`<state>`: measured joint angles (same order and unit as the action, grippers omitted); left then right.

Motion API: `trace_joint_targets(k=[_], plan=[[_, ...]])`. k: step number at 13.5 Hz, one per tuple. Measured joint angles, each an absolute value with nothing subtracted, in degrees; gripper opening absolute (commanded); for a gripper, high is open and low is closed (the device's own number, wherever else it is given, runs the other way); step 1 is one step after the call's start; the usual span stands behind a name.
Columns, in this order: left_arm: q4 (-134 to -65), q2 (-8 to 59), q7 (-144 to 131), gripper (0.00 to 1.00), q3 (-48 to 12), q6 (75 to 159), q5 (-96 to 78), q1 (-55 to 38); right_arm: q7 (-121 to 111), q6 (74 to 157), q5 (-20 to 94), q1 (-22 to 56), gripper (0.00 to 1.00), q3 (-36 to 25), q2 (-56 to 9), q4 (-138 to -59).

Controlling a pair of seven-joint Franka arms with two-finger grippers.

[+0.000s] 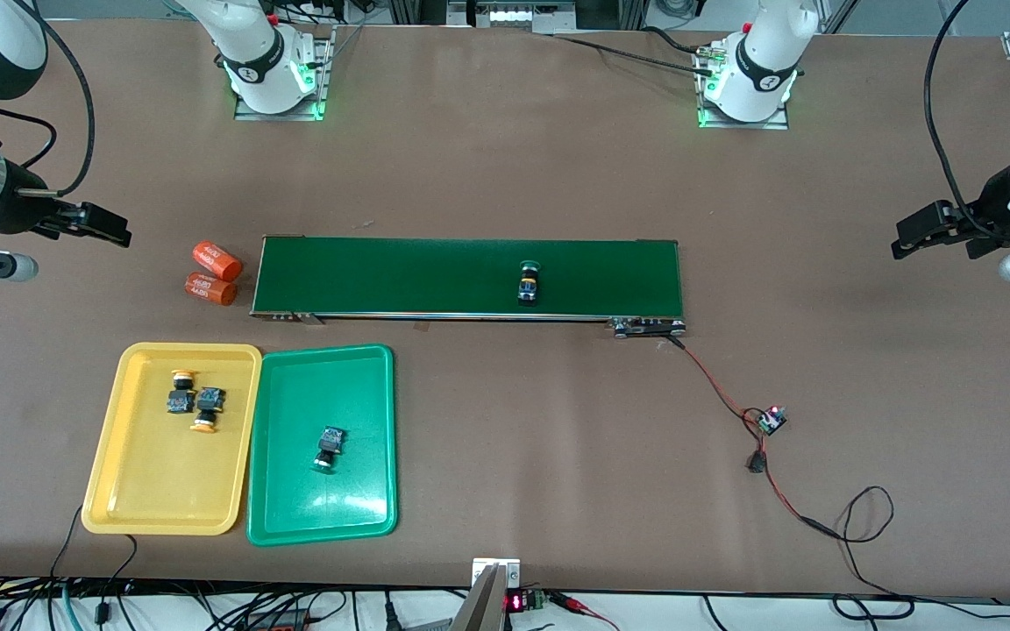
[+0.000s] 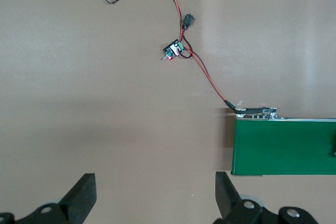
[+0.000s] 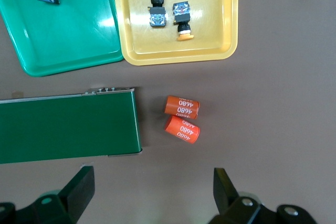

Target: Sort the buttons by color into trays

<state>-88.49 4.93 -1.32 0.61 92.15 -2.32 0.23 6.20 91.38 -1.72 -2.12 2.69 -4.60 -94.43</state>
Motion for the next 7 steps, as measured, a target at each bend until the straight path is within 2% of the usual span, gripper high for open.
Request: trace_joint_targets(k=[7], plan=[[-88.5, 5.0, -1.3, 1.00, 0.9, 92.2, -2.6, 0.5, 5.8, 91.6, 2.2, -2.3, 1.00, 2.8, -4.6, -94.4]])
